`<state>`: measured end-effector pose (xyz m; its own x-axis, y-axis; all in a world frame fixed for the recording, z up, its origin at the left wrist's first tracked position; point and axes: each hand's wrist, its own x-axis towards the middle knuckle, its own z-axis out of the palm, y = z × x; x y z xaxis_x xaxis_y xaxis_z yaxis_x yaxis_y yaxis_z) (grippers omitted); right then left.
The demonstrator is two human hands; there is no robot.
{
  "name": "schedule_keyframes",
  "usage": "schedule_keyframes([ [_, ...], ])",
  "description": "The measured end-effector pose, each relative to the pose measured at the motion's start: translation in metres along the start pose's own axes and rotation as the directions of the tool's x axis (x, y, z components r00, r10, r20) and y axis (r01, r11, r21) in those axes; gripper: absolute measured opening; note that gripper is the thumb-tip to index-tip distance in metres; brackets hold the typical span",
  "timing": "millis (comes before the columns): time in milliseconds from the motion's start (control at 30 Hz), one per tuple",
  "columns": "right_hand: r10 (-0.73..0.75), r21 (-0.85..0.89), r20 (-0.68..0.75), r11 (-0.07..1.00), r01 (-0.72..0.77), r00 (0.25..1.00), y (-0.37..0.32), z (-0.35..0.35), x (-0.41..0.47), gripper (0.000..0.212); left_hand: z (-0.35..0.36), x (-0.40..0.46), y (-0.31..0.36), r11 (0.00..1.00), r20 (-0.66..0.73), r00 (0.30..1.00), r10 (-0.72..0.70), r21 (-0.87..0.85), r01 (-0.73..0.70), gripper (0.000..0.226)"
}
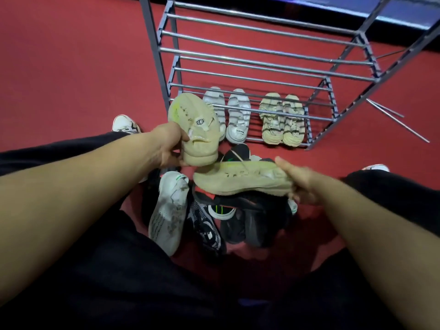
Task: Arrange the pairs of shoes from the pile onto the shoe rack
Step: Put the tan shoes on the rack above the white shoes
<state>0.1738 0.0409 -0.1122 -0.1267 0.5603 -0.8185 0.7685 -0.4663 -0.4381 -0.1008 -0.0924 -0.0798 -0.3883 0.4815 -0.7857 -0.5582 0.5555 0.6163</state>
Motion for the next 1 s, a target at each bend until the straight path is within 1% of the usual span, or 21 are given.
schedule_keyframes([
  [67,0.066,0.05,0.043,0.996,-0.068,0.997,0.024,0.013,0.009,0.052,0.001,0.0,-0.003,1.0,0.014,1.0,0.002,0.006,-0.002,0.016],
  [133,0.048,0.111,0.049,0.992,-0.054,0.998,0.028,0.02,0.008,0.047,0.005,-0.004,-0.006,1.0,0.042,0.999,0.008,0.01,-0.009,0.014],
  [200,0.0,0.176,0.045,0.984,-0.007,0.999,0.018,0.018,0.003,0.039,0.009,-0.008,-0.011,1.0,0.065,0.998,0.019,0.015,-0.02,0.007],
  [300,-0.066,0.238,-0.047,0.968,0.075,0.997,0.004,0.005,-0.003,0.035,0.01,-0.009,-0.013,1.0,0.101,0.995,0.025,0.007,-0.026,0.004],
  [367,-0.057,0.335,-0.132,0.937,0.098,0.99,-0.001,-0.003,-0.003,0.034,0.009,-0.009,-0.012,1.0,0.116,0.993,0.024,-0.013,-0.022,0.006],
  [400,-0.047,0.383,-0.143,0.919,0.099,0.989,-0.003,-0.005,-0.002,0.034,0.009,-0.008,-0.012,1.0,0.115,0.993,0.023,-0.019,-0.021,0.006],
  [433,-0.039,0.409,-0.11,0.909,0.081,0.993,-0.004,-0.005,-0.004,0.035,0.009,-0.009,-0.011,1.0,0.108,0.994,0.021,-0.014,-0.019,0.006],
  [500,-0.046,0.443,0.073,0.897,0.009,0.996,-0.002,0.001,-0.007,0.036,0.011,-0.01,-0.01,0.999,0.064,0.998,0.022,0.047,-0.025,0.006],
  [533,-0.056,0.486,0.16,0.873,-0.029,0.985,0.0,0.006,-0.006,0.036,0.011,-0.01,-0.01,0.996,0.041,0.999,0.024,0.08,-0.027,0.007],
  [567,-0.071,0.556,0.223,0.829,-0.067,0.972,0.001,0.011,-0.008,0.036,0.012,-0.01,-0.01,0.995,0.025,0.999,0.027,0.1,-0.03,0.008],
  [600,-0.097,0.635,0.248,0.768,-0.086,0.964,0.001,0.016,-0.008,0.036,0.012,-0.009,-0.011,0.994,0.017,0.999,0.033,0.106,-0.034,0.007],
  [667,-0.178,0.733,0.222,0.679,-0.044,0.959,0.0,0.023,-0.008,0.036,0.013,-0.008,-0.013,0.994,0.012,0.999,0.048,0.099,-0.049,0.005],
  [733,-0.263,0.758,0.168,0.651,0.046,0.95,-0.002,0.03,-0.008,0.037,0.015,-0.008,-0.017,0.994,0.02,0.998,0.06,0.087,-0.062,0.005],
  [800,-0.315,0.77,0.126,0.628,0.108,0.941,-0.004,0.037,-0.01,0.041,0.016,-0.007,-0.021,0.995,0.032,0.998,0.053,0.08,-0.056,0.006],
  [833,-0.332,0.773,0.11,0.622,0.129,0.937,-0.006,0.041,-0.011,0.043,0.016,-0.006,-0.022,0.996,0.032,0.999,0.044,0.079,-0.046,0.005],
  [900,-0.357,0.76,0.081,0.626,0.173,0.931,-0.012,0.046,-0.011,0.045,0.014,0.002,-0.025,0.996,0.026,0.999,0.038,0.086,-0.041,0.013],
  [967,-0.38,0.734,0.06,0.643,0.217,0.923,-0.023,0.048,-0.008,0.046,0.014,0.012,-0.021,0.988,-0.009,0.998,0.055,0.146,-0.053,0.019],
  [1000,-0.383,0.721,0.053,0.653,0.23,0.922,-0.029,0.048,-0.005,0.046,0.015,0.015,-0.017,0.981,-0.031,0.997,0.069,0.183,-0.062,0.017],
])
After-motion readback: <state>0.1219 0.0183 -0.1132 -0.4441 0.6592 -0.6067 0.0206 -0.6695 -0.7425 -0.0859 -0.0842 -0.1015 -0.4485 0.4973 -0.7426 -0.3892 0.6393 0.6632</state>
